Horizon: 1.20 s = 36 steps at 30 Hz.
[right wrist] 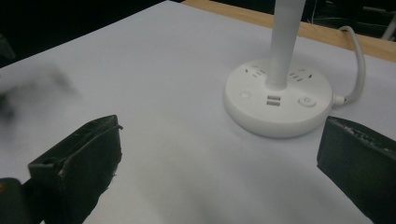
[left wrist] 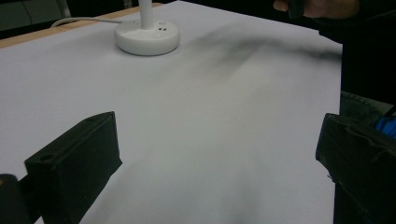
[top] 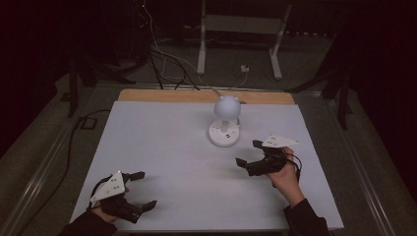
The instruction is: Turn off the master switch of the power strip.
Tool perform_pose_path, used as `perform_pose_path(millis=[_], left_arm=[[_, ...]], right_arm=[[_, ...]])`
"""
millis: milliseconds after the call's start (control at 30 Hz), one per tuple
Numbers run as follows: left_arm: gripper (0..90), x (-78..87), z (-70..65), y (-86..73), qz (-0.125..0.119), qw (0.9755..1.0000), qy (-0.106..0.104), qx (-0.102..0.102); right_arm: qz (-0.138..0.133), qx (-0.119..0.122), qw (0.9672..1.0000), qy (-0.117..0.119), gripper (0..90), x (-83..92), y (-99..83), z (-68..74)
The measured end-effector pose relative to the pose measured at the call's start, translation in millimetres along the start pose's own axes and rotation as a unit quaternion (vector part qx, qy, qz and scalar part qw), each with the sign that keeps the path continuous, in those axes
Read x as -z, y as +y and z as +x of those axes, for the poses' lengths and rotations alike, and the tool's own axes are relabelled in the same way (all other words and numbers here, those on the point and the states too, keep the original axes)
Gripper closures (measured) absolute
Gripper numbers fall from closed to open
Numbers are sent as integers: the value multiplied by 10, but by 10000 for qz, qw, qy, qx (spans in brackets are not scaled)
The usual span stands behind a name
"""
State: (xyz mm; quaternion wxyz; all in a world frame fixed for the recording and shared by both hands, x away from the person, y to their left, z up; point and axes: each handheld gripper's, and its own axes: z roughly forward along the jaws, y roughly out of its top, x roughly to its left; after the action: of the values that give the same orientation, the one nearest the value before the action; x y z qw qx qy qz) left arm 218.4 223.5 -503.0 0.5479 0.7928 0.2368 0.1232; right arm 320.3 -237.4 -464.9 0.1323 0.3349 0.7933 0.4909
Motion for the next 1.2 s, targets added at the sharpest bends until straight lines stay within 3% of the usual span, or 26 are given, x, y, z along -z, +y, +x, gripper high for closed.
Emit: perform_pose_path(millis=[467,600,900,1067,1200], left_arm=[[3,-1,1,0,8,10000,-8,10],[3,-5,-1,0,8,10000,-15,0],[3,-8,-2,-1,33,10000,-12,-18],[3,-8,-7,-1,41,10000,-15,-19],[3,-11,-7,-1,43,10000,-17,-19]], right_arm=[[280,145,9995,70,0,222,-261,82],[546,85,9984,138,0,266,-347,76],[551,15,9985,-33,0,424,-570,83],[740,-37,9972,-125,0,514,-711,84],[738,-26,9971,-161,0,561,-767,94]])
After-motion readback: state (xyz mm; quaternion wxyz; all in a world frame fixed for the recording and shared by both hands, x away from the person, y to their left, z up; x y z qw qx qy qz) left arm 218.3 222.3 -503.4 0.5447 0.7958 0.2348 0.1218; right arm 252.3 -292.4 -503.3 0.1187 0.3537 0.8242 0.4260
